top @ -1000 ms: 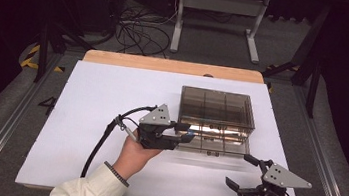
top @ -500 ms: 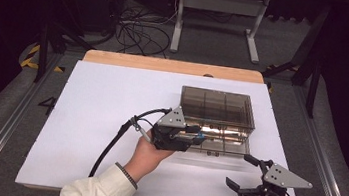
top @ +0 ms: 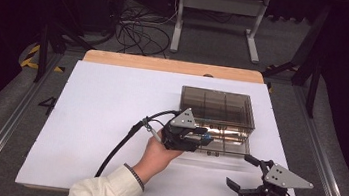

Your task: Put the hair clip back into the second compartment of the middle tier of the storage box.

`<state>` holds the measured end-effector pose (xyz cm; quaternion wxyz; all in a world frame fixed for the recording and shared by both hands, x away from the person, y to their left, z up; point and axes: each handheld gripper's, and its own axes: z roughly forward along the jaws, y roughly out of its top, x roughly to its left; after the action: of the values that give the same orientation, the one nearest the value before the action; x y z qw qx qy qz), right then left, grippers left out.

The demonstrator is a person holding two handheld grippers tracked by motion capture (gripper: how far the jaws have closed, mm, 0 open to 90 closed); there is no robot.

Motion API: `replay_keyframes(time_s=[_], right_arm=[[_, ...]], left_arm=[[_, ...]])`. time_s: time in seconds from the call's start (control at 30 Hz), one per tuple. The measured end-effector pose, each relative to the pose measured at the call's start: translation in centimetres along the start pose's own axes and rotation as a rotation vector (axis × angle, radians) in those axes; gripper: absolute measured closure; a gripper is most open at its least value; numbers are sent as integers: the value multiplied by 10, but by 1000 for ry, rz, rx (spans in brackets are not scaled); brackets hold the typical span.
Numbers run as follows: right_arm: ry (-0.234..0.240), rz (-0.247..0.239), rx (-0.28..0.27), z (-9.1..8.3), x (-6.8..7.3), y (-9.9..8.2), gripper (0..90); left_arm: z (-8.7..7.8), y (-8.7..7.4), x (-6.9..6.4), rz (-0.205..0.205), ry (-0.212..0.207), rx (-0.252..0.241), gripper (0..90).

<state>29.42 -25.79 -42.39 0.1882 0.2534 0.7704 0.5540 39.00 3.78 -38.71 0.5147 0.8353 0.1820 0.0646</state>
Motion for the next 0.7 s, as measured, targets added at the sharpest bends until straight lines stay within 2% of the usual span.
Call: replay_keyframes(time_s=[0.3,0.7], right_arm=[[2,2,-5,-1,-1,0,46],[6,2,-5,-1,-1,0,46]], left_arm=[[16,0,0,-11,2,26,600],[28,3,-1,-16,7,42,600]])
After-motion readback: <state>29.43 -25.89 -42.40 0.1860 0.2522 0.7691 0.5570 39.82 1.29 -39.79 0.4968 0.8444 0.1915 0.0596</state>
